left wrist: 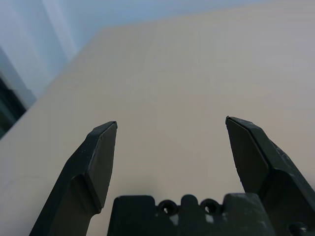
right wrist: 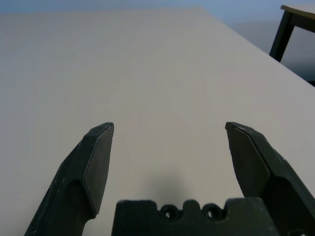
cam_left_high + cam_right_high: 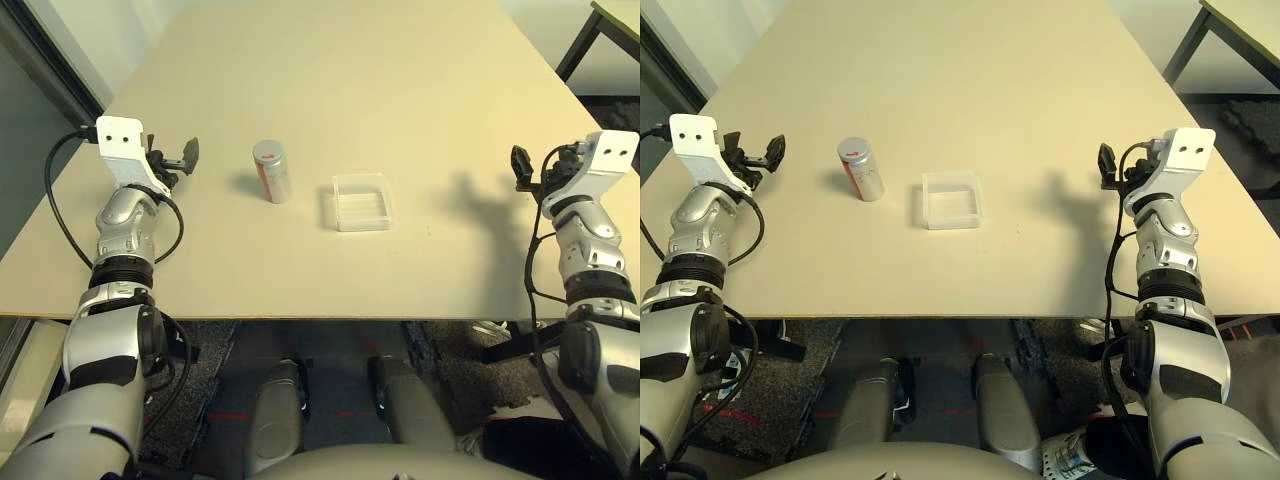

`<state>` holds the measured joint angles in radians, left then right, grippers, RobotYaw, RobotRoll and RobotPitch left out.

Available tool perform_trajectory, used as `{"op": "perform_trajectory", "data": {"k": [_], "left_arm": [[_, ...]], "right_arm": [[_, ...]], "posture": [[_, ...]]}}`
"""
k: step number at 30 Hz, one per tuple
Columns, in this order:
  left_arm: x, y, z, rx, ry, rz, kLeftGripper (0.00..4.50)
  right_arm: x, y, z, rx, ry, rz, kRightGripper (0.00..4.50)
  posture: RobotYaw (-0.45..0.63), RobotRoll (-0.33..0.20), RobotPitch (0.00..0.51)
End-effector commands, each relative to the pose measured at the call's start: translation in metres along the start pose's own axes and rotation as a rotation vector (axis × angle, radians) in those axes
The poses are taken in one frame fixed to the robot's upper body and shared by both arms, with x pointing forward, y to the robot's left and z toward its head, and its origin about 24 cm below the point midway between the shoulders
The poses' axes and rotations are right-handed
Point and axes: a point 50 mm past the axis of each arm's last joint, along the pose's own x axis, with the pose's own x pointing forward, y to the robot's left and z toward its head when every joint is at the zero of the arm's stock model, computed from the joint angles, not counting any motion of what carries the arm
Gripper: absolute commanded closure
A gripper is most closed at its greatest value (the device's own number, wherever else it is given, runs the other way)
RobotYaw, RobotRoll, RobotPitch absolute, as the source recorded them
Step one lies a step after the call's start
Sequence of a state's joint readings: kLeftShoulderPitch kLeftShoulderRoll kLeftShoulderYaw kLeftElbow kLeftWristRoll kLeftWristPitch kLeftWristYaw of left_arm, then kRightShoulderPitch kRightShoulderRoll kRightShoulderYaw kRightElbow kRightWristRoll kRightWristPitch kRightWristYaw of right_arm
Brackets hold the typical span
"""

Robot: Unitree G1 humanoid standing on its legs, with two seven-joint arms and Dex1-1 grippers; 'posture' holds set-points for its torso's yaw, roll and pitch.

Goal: Pour the medicine from the bottle into the box.

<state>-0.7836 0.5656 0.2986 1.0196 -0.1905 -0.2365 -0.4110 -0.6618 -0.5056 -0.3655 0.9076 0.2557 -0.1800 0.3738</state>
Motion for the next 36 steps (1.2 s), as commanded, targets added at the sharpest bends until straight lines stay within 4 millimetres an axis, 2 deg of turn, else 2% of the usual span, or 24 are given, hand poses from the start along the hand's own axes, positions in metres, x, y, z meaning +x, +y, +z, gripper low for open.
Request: {"op": "perform_trajectory", "data": {"k": [1, 8, 14, 17, 22, 28, 36], "left_arm": [[-0.006, 0.008, -0.008, -0.001, 0.025, 0.034, 0.06], [-0.004, 0.005, -0.011, -0.024, 0.036, 0.042, 0.06], [-0.006, 0.004, -0.005, 0.007, 0.025, -0.062, 0.06], [-0.012, 0.008, -0.004, -0.003, 0.037, -0.12, 0.06], [-0.029, 0.004, -0.002, 0.004, 0.089, -0.324, 0.06], [-0.043, -0.014, -0.003, -0.017, 0.171, -0.526, 0.06], [-0.031, -0.052, -0.008, -0.051, 0.168, -0.631, 0.06]], "right_arm": [[-0.003, -0.006, 0.002, 0.002, -0.018, -0.017, 0.0], [0.001, -0.005, 0.011, -0.012, -0.03, 0.002, 0.0], [0.009, 0.003, 0.021, -0.011, -0.037, 0.059, 0.0], [0.011, 0.012, 0.024, -0.001, -0.012, 0.142, 0.0], [0.012, 0.035, 0.034, -0.008, 0.058, 0.355, 0.0], [0.005, 0.066, 0.043, -0.021, 0.123, 0.545, 0.0], [-0.006, 0.092, 0.04, -0.035, 0.192, 0.676, 0.0]], "posture": [[-0.06, 0.0, 0.152], [-0.07, 0.0, 0.139], [-0.06, 0.0, 0.135], [-0.05, 0.0, 0.132], [-0.05, 0.0, 0.128], [-0.05, 0.0, 0.128], [-0.09, 0.0, 0.122]]}}
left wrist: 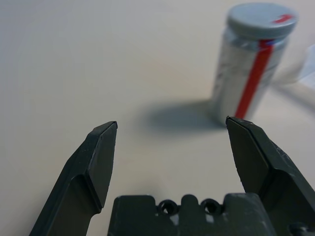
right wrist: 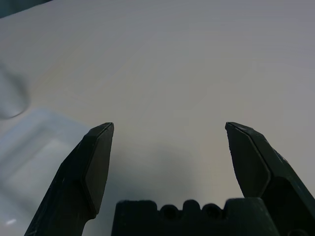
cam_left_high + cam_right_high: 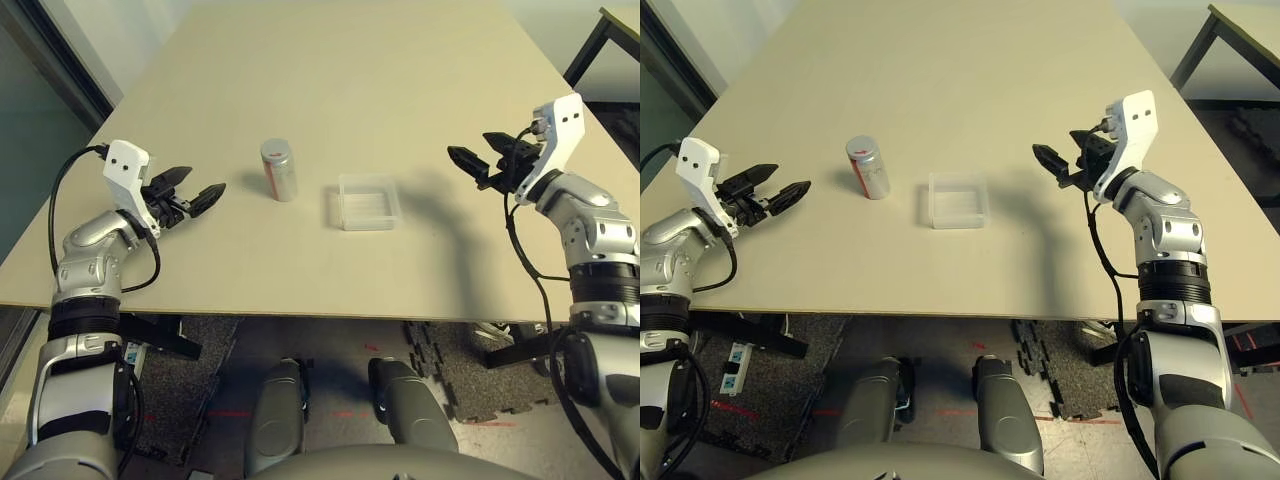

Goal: Pour the medicine from the bottle into the box.

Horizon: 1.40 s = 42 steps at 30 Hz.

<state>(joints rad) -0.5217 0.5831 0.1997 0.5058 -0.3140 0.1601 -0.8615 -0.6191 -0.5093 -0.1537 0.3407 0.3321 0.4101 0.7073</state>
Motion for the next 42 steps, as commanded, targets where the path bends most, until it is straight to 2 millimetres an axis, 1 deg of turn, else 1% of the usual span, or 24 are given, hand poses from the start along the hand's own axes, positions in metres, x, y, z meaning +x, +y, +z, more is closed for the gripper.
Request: {"op": "perform_trajectory", "data": {"k": [1, 7, 17, 21, 26, 35, 37, 38, 41, 42], "left_arm": [[0.013, -0.01, -0.003, -0.004, 0.024, -0.064, 0.06], [0.031, -0.023, -0.006, 0.005, 0.053, -0.158, 0.06], [0.057, -0.028, -0.005, 0.021, 0.02, -0.144, 0.06], [0.066, -0.031, -0.006, 0.02, 0.012, -0.135, 0.06], [0.071, -0.031, -0.008, 0.021, 0.005, -0.114, 0.06], [0.075, -0.027, -0.007, 0.012, 0.001, -0.056, 0.06], [0.076, -0.026, -0.007, 0.011, -0.001, -0.051, 0.43], [0.076, -0.026, -0.007, 0.007, 0.0, -0.051, 0.69], [0.078, -0.029, -0.007, -0.003, 0.01, -0.084, 1.76], [0.079, -0.031, -0.006, -0.001, 0.012, -0.101, 1.99]], "right_arm": [[0.001, 0.01, -0.002, -0.006, 0.03, 0.044, 0.0], [0.0, 0.017, 0.0, 0.007, 0.035, 0.061, 0.0], [-0.002, 0.023, 0.003, 0.009, 0.025, 0.064, 0.0], [0.0, 0.033, 0.008, 0.006, 0.011, 0.127, 0.0], [0.002, 0.049, 0.014, -0.01, -0.006, 0.243, 0.0], [0.004, 0.064, 0.015, -0.032, 0.012, 0.347, 0.0], [0.005, 0.067, 0.015, -0.038, 0.018, 0.372, 0.0], [0.005, 0.068, 0.015, -0.04, 0.022, 0.379, 0.0], [0.006, 0.07, 0.013, -0.049, 0.031, 0.388, 0.0], [0.006, 0.069, 0.013, -0.054, 0.034, 0.39, 0.0]], "posture": [[-0.09, 0.0, 0.122], [-0.12, 0.0, 0.125], [-0.16, 0.0, 0.127], [-0.17, 0.0, 0.126], [-0.17, 0.0, 0.121], [-0.17, 0.0, 0.118], [-0.17, 0.0, 0.116], [-0.17, 0.0, 0.115], [-0.16, 0.0, 0.112], [-0.16, 0.0, 0.112]]}}
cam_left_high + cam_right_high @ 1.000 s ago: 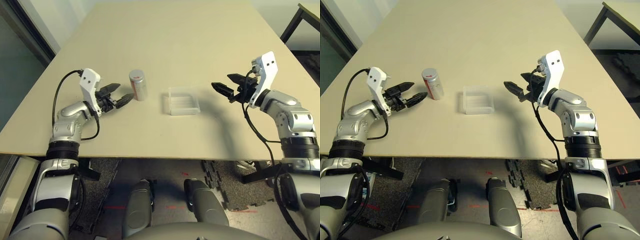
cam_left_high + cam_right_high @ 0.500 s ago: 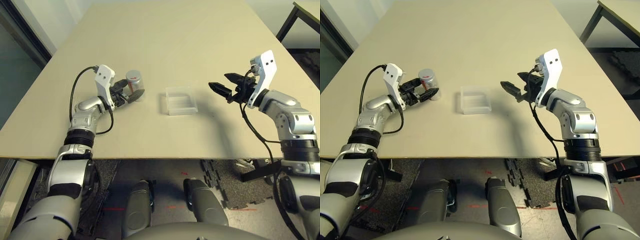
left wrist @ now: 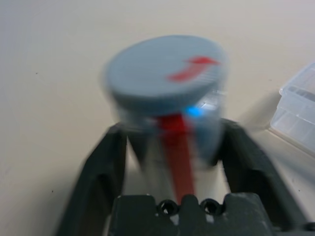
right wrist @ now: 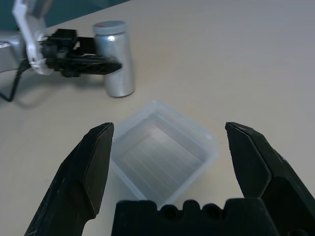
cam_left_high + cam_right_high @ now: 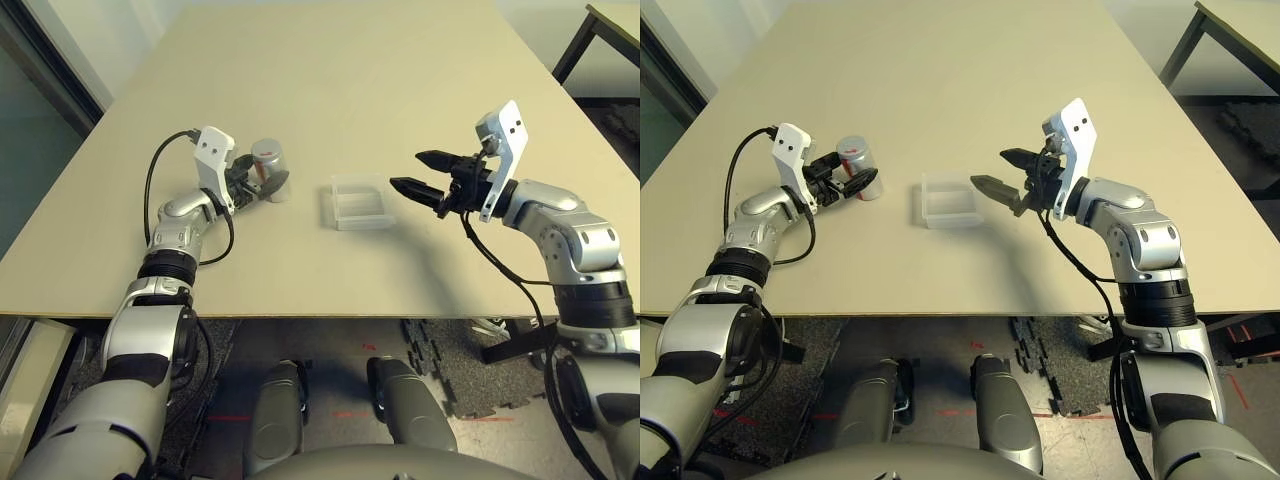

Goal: Pour the medicine from the bottle into the box.

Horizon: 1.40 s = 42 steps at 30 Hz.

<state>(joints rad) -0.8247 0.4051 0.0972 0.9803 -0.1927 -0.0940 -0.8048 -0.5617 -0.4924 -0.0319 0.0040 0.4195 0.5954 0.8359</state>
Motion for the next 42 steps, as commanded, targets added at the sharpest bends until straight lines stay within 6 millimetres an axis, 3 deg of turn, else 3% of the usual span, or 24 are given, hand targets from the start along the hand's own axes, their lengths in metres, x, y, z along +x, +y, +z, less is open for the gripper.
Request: {"op": "perform_trajectory", "data": {"k": [1, 8, 16, 23, 32, 42], "left_arm": [[0.004, -0.005, -0.002, 0.0, 0.028, -0.052, 1.99], [0.008, -0.012, 0.012, 0.038, 0.008, -0.165, 1.99], [0.012, -0.029, 0.059, 0.126, -0.01, -0.487, 1.99], [0.018, -0.061, 0.078, 0.187, -0.049, -0.741, 1.99], [0.027, -0.071, 0.082, 0.184, -0.069, -0.779, 1.99], [0.035, -0.067, 0.081, 0.149, -0.104, -0.675, 1.99]], "right_arm": [[0.001, 0.003, -0.004, -0.003, 0.024, 0.028, 0.0], [0.001, -0.001, 0.0, -0.033, 0.034, 0.025, 0.0], [0.015, 0.009, 0.036, -0.072, -0.008, 0.138, 0.0], [0.037, 0.027, 0.058, -0.114, -0.034, 0.268, 0.0], [0.047, 0.038, 0.07, -0.141, -0.072, 0.313, 0.0], [0.055, 0.032, 0.072, -0.167, -0.093, 0.162, 0.0]], "posture": [[-0.16, 0.0, 0.108], [-0.16, 0.0, 0.098], [-0.14, 0.0, 0.086], [-0.14, 0.0, 0.086], [-0.15, 0.0, 0.086], [-0.16, 0.0, 0.085]]}}
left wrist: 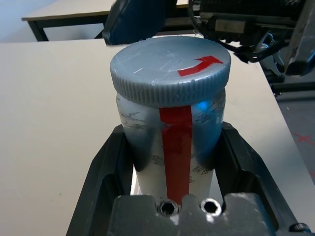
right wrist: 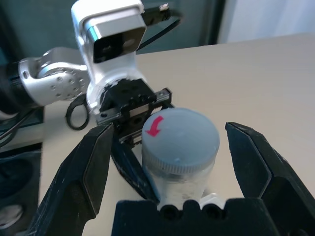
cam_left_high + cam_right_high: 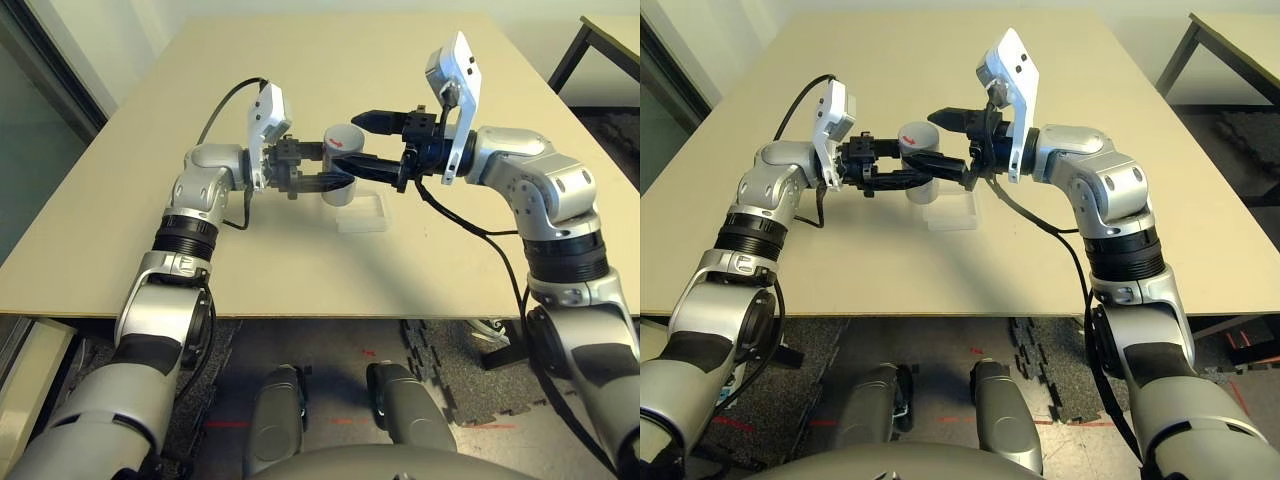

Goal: Pour the medicine from the bottle into the box.

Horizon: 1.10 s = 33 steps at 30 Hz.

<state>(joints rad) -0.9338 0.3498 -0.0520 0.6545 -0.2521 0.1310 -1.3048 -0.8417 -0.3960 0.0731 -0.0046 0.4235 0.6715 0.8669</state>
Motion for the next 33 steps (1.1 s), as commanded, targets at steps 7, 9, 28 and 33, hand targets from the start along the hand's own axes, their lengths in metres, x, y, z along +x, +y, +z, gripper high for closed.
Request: {"op": "perform_trajectory", "data": {"k": [7, 9, 28, 33], "left_arm": [[0.0, 0.006, -0.003, -0.002, -0.04, 0.108, 1.99], [-0.001, 0.008, -0.005, 0.002, -0.044, 0.141, 1.99], [0.003, 0.012, -0.006, -0.002, -0.064, 0.187, 1.99], [0.003, 0.012, -0.005, 0.0, -0.063, 0.187, 1.99]], "right_arm": [[0.01, 0.002, 0.0, -0.031, -0.008, -0.158, 0.0], [0.011, 0.006, -0.002, -0.022, -0.007, -0.172, 0.0], [0.023, 0.009, -0.009, -0.022, 0.012, -0.296, 0.0], [0.025, 0.013, -0.013, -0.021, 0.033, -0.273, 0.38]], "posture": [[-0.16, 0.0, 0.09], [-0.16, 0.0, 0.09], [-0.16, 0.0, 0.094], [-0.16, 0.0, 0.093]]}}
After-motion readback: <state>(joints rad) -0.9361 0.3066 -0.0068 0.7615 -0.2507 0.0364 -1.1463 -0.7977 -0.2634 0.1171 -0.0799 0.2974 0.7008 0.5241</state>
